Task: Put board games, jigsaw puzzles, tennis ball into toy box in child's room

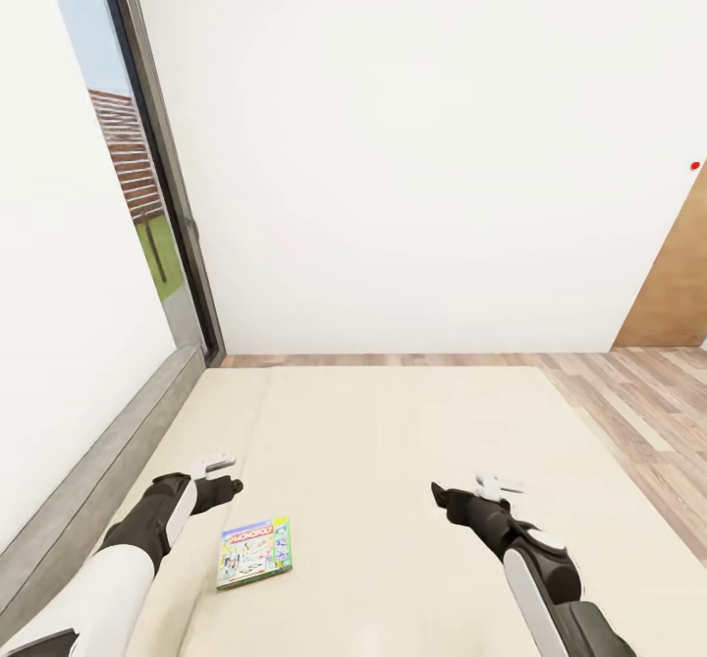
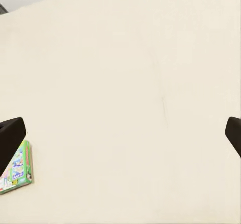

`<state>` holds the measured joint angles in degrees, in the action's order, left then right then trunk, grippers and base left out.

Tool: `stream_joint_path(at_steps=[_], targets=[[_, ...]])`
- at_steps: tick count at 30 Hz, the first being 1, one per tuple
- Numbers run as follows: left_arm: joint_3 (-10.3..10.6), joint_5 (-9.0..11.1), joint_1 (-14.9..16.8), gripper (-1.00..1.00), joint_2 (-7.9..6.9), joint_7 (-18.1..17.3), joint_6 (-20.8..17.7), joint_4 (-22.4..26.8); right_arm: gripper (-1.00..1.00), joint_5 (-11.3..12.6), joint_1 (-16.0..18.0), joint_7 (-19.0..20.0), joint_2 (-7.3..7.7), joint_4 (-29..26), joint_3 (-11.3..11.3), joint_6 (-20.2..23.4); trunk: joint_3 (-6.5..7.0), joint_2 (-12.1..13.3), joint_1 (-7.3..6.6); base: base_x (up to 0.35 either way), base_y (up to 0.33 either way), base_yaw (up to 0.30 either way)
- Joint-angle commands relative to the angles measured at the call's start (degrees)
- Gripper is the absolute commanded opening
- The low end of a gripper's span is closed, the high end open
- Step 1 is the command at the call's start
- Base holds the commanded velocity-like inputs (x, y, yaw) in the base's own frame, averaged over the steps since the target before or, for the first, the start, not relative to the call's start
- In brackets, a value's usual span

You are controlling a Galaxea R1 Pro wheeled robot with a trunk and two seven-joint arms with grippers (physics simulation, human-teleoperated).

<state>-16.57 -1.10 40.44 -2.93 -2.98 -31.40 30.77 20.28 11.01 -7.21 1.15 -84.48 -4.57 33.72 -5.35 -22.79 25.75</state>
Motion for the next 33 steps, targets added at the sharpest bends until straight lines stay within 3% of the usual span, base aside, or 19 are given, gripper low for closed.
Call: stream_joint_path(at_steps=[1, 10, 33], targets=[[-0.27, -0.13, 0.03, 1.0, 0.1, -0.35, -0.26, 0.05, 1.0, 0.41, 0.06, -0.64, 0.03, 0.06, -1.11, -0.2, -0.13, -0.13, 0.04, 0.0, 0.0, 0.0], [-0.22, -0.42, -0.01, 1.0, 0.2, -0.6, 2.84, -0.48, 1.0, 0.26, 0.06, -0.48, 0.08, 0.24, -2.84, -2.29, -0.13, -0.13, 0.04, 0.0, 0.0, 0.0], [-0.14, -0.33, -0.33, 1.0, -0.23, -0.7, 3.37, -0.62, 1.0, 0.03, 0.1, -0.46, 0.1, 3.77, -3.14, -5.28, -0.13, -0.13, 0.04, 0.0, 0.0, 0.0]])
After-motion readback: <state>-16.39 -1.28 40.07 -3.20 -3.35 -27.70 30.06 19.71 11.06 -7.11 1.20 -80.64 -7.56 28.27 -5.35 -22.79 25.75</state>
